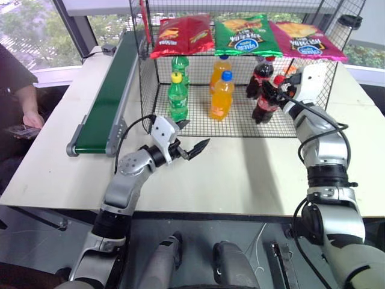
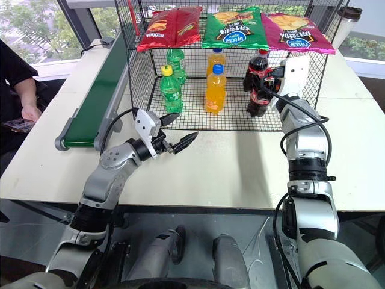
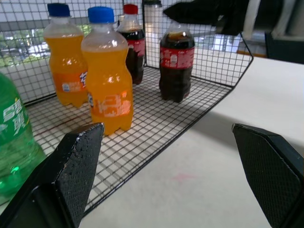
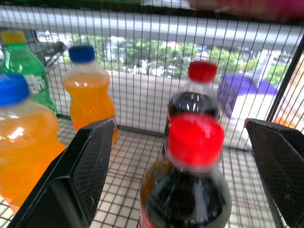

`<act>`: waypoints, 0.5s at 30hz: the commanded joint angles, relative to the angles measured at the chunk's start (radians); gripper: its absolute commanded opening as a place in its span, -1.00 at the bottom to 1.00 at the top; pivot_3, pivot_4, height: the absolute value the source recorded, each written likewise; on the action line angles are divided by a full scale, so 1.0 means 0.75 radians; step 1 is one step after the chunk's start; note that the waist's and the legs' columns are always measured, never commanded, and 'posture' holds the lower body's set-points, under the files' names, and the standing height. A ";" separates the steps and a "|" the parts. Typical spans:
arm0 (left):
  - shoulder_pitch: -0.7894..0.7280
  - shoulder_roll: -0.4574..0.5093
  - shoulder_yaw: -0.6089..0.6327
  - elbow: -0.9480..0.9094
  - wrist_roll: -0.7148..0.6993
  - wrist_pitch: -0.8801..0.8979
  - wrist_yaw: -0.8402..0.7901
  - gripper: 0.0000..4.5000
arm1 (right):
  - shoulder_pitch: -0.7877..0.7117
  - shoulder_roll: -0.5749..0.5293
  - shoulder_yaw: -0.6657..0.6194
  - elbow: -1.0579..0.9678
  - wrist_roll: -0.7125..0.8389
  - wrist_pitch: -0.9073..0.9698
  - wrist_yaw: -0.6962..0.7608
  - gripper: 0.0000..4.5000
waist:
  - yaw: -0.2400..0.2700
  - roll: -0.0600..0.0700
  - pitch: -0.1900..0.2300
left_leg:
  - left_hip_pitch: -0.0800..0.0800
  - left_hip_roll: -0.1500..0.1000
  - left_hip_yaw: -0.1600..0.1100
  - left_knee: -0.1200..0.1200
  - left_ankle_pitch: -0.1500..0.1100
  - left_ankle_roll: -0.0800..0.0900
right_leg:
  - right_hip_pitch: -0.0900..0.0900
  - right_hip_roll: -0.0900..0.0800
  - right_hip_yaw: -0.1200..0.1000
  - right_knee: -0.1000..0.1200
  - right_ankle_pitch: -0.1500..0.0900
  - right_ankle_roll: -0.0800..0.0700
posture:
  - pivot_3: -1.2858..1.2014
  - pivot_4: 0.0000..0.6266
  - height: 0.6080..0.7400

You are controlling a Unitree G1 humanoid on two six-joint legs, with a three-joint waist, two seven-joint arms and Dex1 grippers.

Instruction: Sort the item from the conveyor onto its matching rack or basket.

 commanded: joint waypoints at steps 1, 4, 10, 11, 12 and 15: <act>0.022 0.008 0.008 -0.051 -0.005 0.012 0.014 1.00 | 0.071 -0.049 -0.074 -0.240 0.049 0.113 -0.005 0.98 | 0.001 0.000 0.000 | 0.000 0.000 0.000 0.000 0.000 0.000 | 0.000 0.000 0.000 0.000 0.000 0.000 | 0.03 -0.52 0.97; 0.056 0.002 0.028 -0.077 -0.041 0.046 0.019 1.00 | 0.189 -0.041 -0.121 -0.387 0.119 0.232 0.004 0.98 | -0.001 0.000 0.000 | 0.000 0.000 0.000 0.000 0.000 0.000 | 0.000 0.000 0.000 0.000 0.000 0.000 | 0.03 -0.52 0.97; 0.121 0.033 0.069 -0.095 -0.056 0.108 0.050 1.00 | 0.496 0.009 -0.127 -0.715 0.326 0.395 0.150 0.98 | -0.003 0.001 -0.001 | 0.000 0.001 -0.001 0.000 0.000 0.000 | 0.000 -0.002 0.000 0.000 0.000 0.000 | 0.03 -0.52 0.97; 0.126 0.033 0.077 -0.095 -0.067 0.126 0.055 1.00 | 0.547 0.020 -0.110 -0.763 0.358 0.416 0.179 0.98 | -0.004 0.001 -0.001 | 0.000 0.001 -0.001 0.000 0.000 0.000 | 0.000 -0.003 0.000 0.000 0.000 0.000 | 0.03 -0.52 0.97; 0.128 0.033 0.085 -0.095 -0.077 0.140 0.060 1.00 | 0.589 0.031 -0.092 -0.800 0.380 0.428 0.202 0.98 | -0.003 0.001 -0.001 | 0.000 0.001 -0.001 0.000 0.000 0.000 | 0.000 -0.003 0.000 0.000 0.000 0.000 | 0.03 -0.52 0.97; 0.135 0.027 0.112 -0.098 -0.090 0.175 0.090 1.00 | 0.718 0.069 0.009 -0.910 0.422 0.459 0.271 0.98 | -0.004 0.001 -0.001 | 0.000 0.002 -0.001 0.000 -0.001 0.000 | 0.000 -0.003 0.000 0.000 -0.001 -0.001 | 0.03 -0.52 0.97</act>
